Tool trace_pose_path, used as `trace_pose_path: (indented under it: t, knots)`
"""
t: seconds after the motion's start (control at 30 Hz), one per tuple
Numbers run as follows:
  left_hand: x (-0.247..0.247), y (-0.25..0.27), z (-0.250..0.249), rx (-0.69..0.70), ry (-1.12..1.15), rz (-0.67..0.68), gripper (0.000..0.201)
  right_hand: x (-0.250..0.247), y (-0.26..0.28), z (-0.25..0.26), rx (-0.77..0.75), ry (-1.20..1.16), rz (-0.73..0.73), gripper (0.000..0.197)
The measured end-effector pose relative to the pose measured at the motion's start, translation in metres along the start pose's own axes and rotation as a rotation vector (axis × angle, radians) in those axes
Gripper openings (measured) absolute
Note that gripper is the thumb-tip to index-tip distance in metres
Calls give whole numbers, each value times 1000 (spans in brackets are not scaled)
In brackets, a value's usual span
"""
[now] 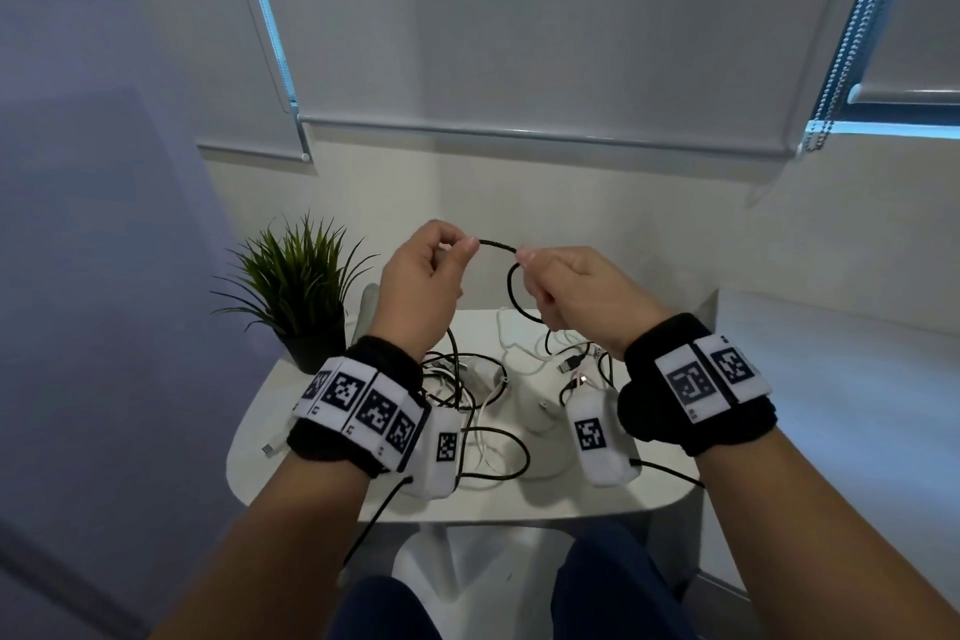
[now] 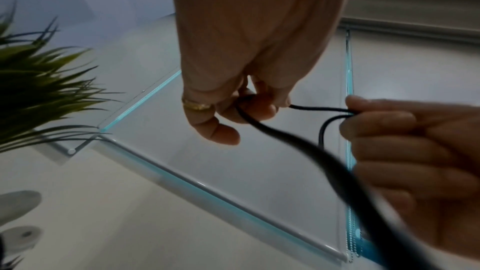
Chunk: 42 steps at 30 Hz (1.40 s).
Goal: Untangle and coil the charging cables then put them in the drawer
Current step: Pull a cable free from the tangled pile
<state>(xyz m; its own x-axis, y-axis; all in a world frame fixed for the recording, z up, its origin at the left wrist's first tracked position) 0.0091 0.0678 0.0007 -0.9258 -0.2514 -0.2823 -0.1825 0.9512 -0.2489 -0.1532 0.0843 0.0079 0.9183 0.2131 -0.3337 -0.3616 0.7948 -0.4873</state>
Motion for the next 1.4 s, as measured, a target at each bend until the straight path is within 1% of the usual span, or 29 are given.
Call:
trace_pose_path:
  t: [0.07, 0.13, 0.27, 0.33, 0.4, 0.43, 0.5, 0.53, 0.6, 0.67, 0.73, 0.83, 0.9, 0.97, 1.03, 1.1, 1.17, 1.23, 1.3, 1.4]
  knots:
    - [5, 1, 5, -59, 1, 64, 12, -1, -1, 3, -13, -123, -74, 47]
    - [12, 8, 6, -112, -23, 158, 18, -3, -2, 7, -13, -231, -155, 46]
    - [24, 29, 11, -157, -182, 399, 27, -3, -5, 9, -1, -434, -267, 43]
    - [27, 36, 15, -158, -257, 490, 31, -3, -6, 6, -10, -532, -322, 41]
    - [26, 41, 17, -140, -325, 534, 28, -6, -9, 2, -26, -546, -340, 38]
    - [24, 44, 16, -134, -332, 553, 24, -8, -11, -1, -30, -513, -337, 37]
    - [18, 46, 13, -110, -322, 586, 15, -11, -14, -5, -60, -374, -310, 35]
    - [14, 47, 10, -92, -310, 591, 12, -11, -14, -7, -80, -275, -292, 32]
    - [7, 44, 3, -50, -264, 556, 10, -11, -13, -7, -93, -75, -235, 28]
    - [-1, 40, -4, -17, -190, 476, 12, -10, -10, -6, -85, 112, -171, 26]
    - [-8, 34, -12, 20, -120, 383, 13, -7, -9, -6, -66, 211, -105, 27]
    - [-16, 25, -22, 67, -64, 230, 15, 0, -6, -4, -7, 200, -14, 32]
    - [-19, 19, -26, 80, -32, 142, 17, 1, -5, -1, 20, 147, 5, 37]
    - [-20, 13, -27, 78, -32, 76, 18, 2, -3, 3, 60, 40, 19, 42]
    - [-18, 8, -22, 65, -50, 37, 18, 3, -2, 6, 74, 28, 55, 44]
    - [-14, 5, -13, 39, -83, 34, 17, 4, -2, 6, 66, 45, 82, 46]
    - [-7, 7, -7, 21, -116, 84, 17, 4, -2, 5, 75, -18, 47, 47]
    - [-1, 11, -1, -4, -180, 165, 21, 2, -3, 6, 72, -117, -26, 48]
    - [3, 17, 2, -24, -313, 253, 23, -1, -4, 8, 64, -226, -97, 46]
    - [5, 23, 4, -81, -466, 394, 24, -5, -4, 9, 75, -307, -207, 42]
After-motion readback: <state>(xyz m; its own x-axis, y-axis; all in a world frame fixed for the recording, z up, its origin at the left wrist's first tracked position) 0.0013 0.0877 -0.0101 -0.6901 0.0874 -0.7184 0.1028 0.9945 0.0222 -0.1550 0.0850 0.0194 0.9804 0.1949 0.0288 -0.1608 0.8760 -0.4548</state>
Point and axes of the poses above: each hand's wrist, its own y-axis away from the middle knuckle, its own x-axis out of the palm, z = x × y, the point moved 2 cm from there along -y, towards the middle knuckle, and after that the axes turned 15 degrees about -x, right-handed, at the moved point
